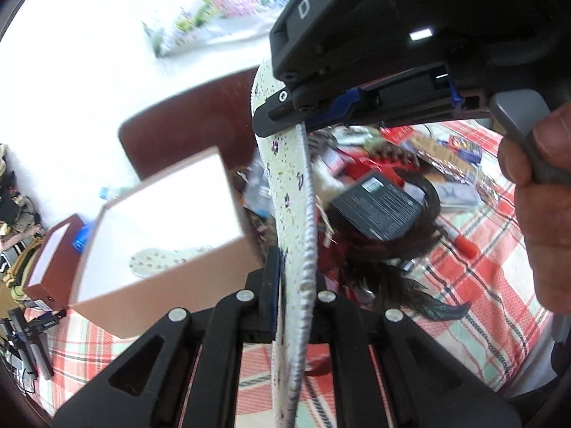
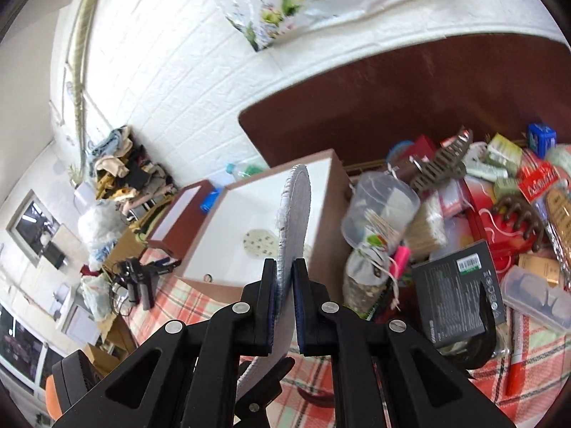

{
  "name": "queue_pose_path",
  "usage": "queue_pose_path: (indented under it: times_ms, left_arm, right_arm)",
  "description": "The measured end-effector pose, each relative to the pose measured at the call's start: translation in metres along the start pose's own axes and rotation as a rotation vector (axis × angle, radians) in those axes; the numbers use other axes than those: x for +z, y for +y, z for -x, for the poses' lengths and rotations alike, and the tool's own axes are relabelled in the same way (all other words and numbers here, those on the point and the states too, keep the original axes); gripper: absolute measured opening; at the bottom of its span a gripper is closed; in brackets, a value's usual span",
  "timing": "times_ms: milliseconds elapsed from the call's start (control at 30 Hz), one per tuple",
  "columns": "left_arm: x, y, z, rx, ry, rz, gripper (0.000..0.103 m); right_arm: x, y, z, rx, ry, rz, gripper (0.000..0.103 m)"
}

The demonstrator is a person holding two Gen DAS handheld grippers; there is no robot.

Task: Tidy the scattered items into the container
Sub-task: 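Carry the held insole over the white box with both tools, then lower the insole into the box and open both tools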

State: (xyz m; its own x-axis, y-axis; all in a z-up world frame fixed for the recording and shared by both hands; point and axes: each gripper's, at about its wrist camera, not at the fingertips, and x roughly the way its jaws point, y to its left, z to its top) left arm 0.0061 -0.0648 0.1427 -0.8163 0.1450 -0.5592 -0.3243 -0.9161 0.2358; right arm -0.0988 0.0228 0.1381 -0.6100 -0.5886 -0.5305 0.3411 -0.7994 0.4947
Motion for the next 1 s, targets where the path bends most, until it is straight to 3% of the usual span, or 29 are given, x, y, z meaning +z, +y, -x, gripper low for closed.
queue_pose_path:
  times_ms: [200,300,433,700,800,833,867,900,933,967,1000]
  left_arm:
    - [-0.018,0.021,-0.01,0.066,-0.015,0.021,0.006]
    - [-0.012,0.059,-0.011,0.096,-0.002,0.067,0.007]
    - [-0.009,0.086,-0.04,0.13,0.034,0.135,0.007]
    - [-0.001,0.122,-0.09,0.156,0.106,0.178,0.007]
    - [0.0,0.129,-0.106,0.172,0.141,0.189,0.01]
    - [0.0,0.13,-0.11,0.178,0.154,0.193,0.017]
    - [-0.001,0.132,-0.114,0.196,0.164,0.194,0.03]
    - [-0.002,0.132,-0.117,0.217,0.176,0.196,0.076]
    - [-0.003,0.133,-0.12,0.225,0.182,0.206,0.101]
    - [-0.004,0.13,-0.12,0.224,0.172,0.212,0.101]
    - [-0.005,0.128,-0.121,0.225,0.174,0.217,0.102]
  right_arm:
    - [0.023,0.034,-0.025,0.05,-0.012,0.051,0.01]
    - [0.035,0.042,-0.048,0.074,0.005,0.066,0.01]
    - [0.051,0.043,-0.085,0.099,0.035,0.057,0.01]
    - [0.073,0.026,-0.149,0.132,0.095,0.025,0.01]
    - [0.077,0.018,-0.168,0.142,0.121,0.011,0.01]
    - [0.078,0.016,-0.172,0.15,0.123,0.007,0.01]
    - [0.078,0.014,-0.175,0.146,0.124,0.001,0.013]
    - [0.077,0.012,-0.176,0.123,0.122,0.001,0.035]
    - [0.076,0.01,-0.175,0.087,0.107,0.006,0.083]
    - [0.075,0.009,-0.172,0.066,0.079,0.009,0.103]
    - [0.074,0.009,-0.168,0.062,0.06,0.02,0.103]
